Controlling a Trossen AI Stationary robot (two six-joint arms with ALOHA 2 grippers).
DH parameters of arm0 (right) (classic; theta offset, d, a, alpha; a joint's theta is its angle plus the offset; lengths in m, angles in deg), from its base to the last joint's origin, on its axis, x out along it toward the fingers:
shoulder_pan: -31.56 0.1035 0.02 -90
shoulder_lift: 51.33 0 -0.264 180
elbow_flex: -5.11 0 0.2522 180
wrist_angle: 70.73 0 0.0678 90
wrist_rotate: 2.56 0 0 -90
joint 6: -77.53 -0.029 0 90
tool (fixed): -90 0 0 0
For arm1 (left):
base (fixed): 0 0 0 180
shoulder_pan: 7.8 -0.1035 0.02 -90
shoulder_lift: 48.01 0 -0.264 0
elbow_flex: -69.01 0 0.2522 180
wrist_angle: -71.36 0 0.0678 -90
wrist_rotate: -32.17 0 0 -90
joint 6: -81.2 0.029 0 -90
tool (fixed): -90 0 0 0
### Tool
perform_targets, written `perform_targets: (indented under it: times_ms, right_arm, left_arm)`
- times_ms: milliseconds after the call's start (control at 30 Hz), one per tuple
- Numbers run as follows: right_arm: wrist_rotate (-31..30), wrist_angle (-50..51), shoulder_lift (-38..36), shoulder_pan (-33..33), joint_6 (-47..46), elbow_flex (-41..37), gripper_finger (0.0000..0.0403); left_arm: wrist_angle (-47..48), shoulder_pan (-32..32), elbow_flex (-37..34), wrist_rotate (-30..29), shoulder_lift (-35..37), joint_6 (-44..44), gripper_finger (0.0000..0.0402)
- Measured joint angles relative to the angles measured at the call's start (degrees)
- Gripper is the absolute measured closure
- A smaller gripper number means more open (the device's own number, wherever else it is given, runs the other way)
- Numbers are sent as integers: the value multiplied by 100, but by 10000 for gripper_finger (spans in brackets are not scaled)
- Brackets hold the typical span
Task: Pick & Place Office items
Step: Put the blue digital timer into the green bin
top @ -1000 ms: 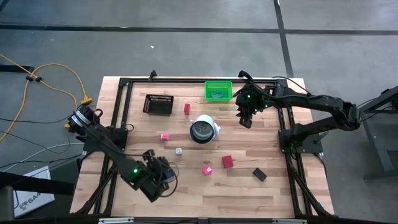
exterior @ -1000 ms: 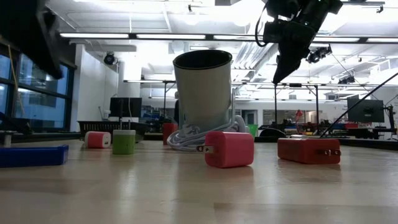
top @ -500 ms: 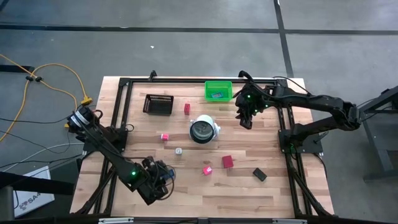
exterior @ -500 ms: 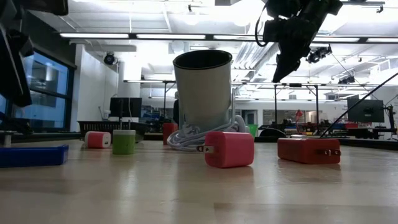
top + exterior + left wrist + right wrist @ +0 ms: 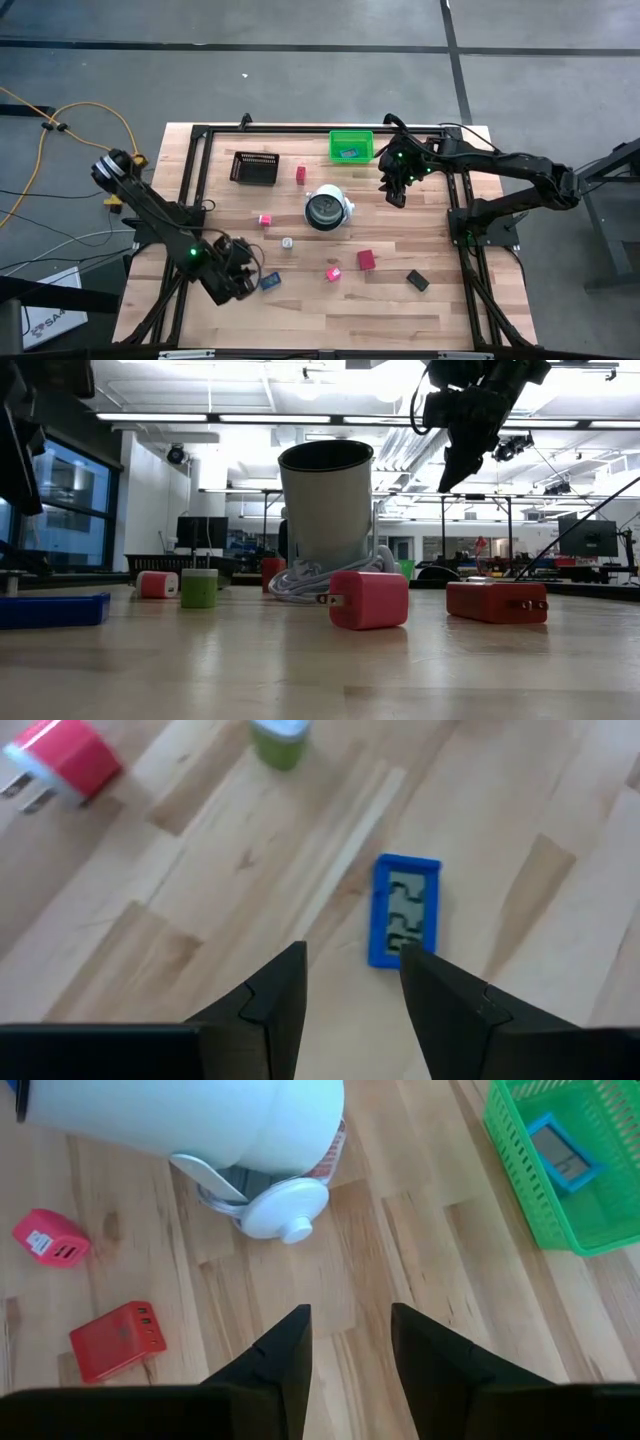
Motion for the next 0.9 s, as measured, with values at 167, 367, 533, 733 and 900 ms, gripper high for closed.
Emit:
perform_targets:
  times_ms: [167,367,533,733,900]
  right_arm:
    - [2,2,0,0,2,0,278]
    - [-5,-4,0,0,3,0,278]
    - [-5,-4,0,0,4,0,278]
    - [2,-43,0,-1,4,0,278]
    - [4,-59,0,0,4,0,278]
  left_arm:
    - [-775,-92,-127,-4,147,145,246]
    - [-1056,-198,-134,82,-51,631,246]
    - [-1066,-256,-134,276,-81,457,246]
    - [-1078,-254,-134,277,-200,787,246]
    - [-1343,-228,-134,403,-665,828,246]
